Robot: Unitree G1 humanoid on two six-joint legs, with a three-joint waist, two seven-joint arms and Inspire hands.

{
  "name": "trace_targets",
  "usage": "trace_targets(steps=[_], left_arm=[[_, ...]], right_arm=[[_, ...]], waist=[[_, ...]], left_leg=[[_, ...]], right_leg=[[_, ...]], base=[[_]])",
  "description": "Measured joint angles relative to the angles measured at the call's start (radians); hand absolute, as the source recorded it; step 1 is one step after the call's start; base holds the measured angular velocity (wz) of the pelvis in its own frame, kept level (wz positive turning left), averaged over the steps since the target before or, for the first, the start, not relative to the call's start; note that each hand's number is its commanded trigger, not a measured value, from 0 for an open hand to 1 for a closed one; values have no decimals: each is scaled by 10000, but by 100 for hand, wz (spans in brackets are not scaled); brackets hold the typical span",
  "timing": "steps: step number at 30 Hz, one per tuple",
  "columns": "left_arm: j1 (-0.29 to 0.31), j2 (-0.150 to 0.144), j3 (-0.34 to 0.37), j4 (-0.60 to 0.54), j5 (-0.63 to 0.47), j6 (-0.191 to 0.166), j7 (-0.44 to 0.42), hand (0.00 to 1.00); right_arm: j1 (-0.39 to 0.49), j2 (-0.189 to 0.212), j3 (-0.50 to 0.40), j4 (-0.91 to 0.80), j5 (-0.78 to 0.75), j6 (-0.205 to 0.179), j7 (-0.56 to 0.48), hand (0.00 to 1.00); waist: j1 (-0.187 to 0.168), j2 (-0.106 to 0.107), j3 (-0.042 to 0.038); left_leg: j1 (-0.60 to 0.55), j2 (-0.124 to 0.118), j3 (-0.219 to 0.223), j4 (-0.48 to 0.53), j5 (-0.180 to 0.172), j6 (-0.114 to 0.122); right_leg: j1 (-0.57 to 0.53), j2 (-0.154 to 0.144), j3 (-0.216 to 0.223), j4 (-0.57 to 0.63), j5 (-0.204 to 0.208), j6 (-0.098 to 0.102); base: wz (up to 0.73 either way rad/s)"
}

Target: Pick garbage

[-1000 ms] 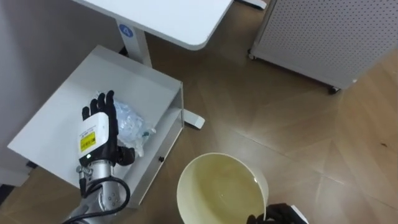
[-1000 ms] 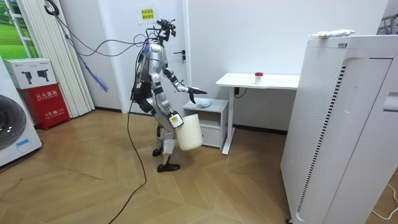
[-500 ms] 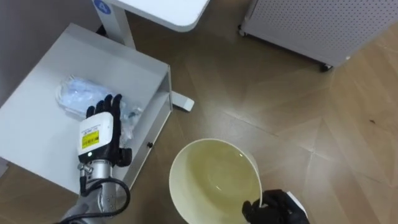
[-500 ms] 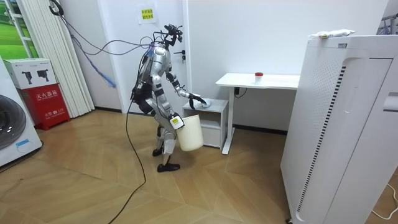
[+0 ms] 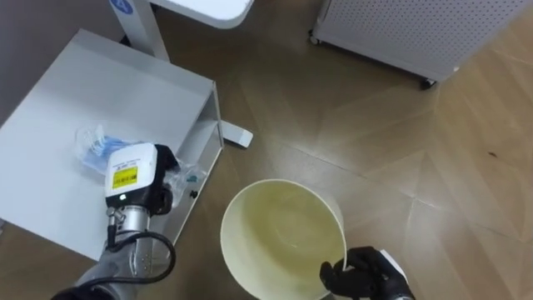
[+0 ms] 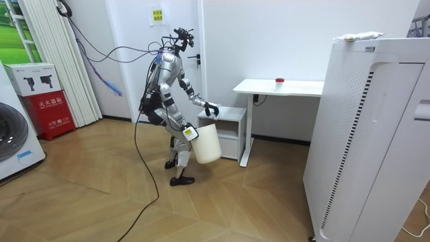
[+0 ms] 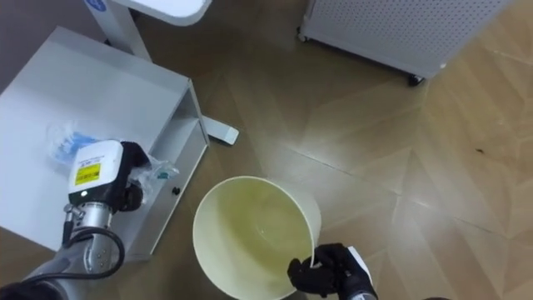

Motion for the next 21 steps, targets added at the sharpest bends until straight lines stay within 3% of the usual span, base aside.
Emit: trace_targets(steps=[9, 12, 17, 21], left_arm=[[29, -4, -85, 0, -43, -26, -56, 100], [73, -7, -73, 27, -544, -257, -45, 100], [546, -106, 47, -160, -2846, -950, -84, 100], [1297, -422, 399, -1090, -4866, -1443, -554, 100]], right_arm=[[4, -20, 93, -20, 81, -36, -75, 100], [6, -7, 124, 36, 82, -55, -97, 100], [14, 204, 161, 531, 53, -278, -264, 100], [14, 354, 74, 1052, -55, -571, -278, 100]], waist=[[15, 0, -1], [38, 2, -2], [147, 27, -19], [500, 36, -56]], left_leg=[[-58, 12, -12, 106, -1, 4], [-47, 25, -40, 100, 1, 3], [316, 18, -20, -206, 13, -13], [838, -35, 70, -622, 39, -37]], right_leg=[[-56, 0, -3, 88, 2, -8], [0, 15, -41, 45, 10, -17], [384, 48, -85, -338, 76, -8], [877, 25, -84, -702, 92, 32]], base=[[0], [0], [-3], [1]])
